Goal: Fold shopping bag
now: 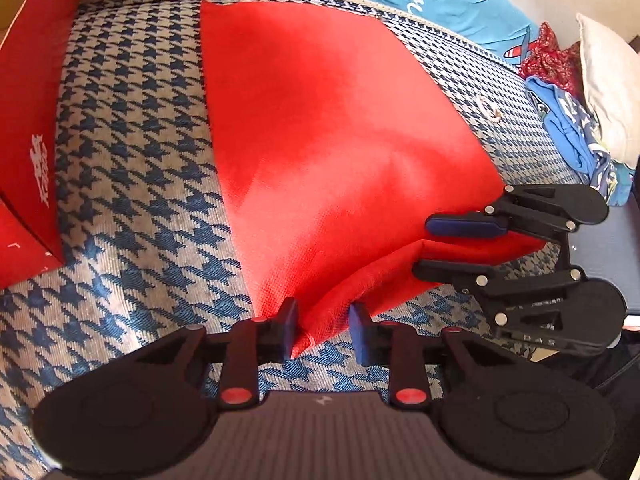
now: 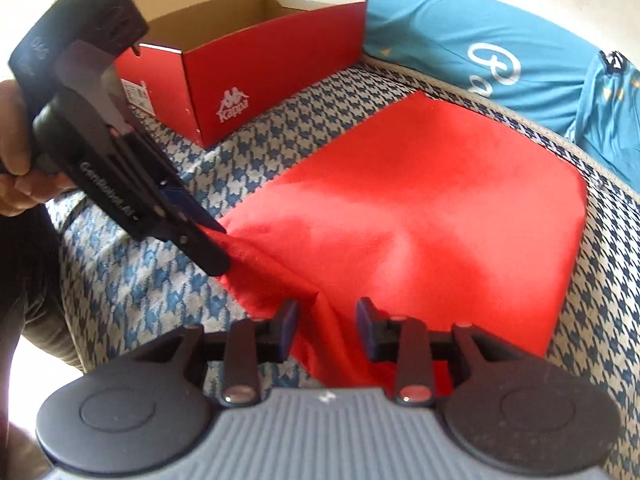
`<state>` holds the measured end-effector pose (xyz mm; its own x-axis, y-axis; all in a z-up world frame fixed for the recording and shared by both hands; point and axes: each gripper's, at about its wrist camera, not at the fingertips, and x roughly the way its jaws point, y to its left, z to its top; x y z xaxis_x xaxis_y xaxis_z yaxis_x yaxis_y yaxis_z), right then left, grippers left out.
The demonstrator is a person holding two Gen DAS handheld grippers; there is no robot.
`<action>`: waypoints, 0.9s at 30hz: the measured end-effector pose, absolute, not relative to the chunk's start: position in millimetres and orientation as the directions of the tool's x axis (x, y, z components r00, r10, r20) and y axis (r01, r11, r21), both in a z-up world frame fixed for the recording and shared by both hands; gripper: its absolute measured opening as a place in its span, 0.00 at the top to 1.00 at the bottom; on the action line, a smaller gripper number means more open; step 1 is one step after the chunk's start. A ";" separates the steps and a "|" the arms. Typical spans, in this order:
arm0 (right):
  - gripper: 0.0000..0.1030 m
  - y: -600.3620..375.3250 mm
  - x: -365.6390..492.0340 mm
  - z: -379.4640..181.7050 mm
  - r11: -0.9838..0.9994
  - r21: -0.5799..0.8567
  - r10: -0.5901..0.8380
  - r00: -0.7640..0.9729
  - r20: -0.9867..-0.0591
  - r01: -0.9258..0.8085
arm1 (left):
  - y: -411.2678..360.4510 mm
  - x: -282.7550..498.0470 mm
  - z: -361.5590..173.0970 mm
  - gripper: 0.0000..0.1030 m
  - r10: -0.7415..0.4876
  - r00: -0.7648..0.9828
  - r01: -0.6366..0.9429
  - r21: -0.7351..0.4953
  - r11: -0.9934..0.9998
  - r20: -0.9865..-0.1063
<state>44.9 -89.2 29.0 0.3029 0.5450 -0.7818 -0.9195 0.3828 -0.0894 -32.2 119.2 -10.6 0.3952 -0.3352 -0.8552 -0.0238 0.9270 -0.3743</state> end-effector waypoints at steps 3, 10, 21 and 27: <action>0.79 -88.2 42.6 29.2 0.368 -0.111 0.544 0.310 -0.780 -0.923 | 113.1 -24.5 -10.2 0.75 -0.322 0.369 -0.028 -0.356 0.934 -0.872; 0.85 -88.6 56.7 23.0 0.470 -0.017 0.516 0.291 -0.806 -0.882 | 109.5 -15.9 -9.3 0.72 -0.294 0.341 -0.051 -0.329 0.943 -0.893; 0.85 -89.6 59.2 18.5 0.460 -0.032 0.506 0.291 -0.812 -0.887 | 75.7 -52.3 22.4 0.64 -0.103 0.555 0.120 -0.044 0.992 -0.825; 0.85 -86.7 53.7 18.7 0.471 -0.033 0.503 0.299 -0.811 -0.881 | 58.0 -72.4 32.0 0.64 -0.143 0.622 0.239 0.013 0.971 -0.770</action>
<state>53.7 -86.7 18.7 0.2989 0.5032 -0.8109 -0.8815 0.4711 -0.0326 -72.4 58.0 32.0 0.6224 -0.1427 -0.7696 0.2387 0.9710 0.0130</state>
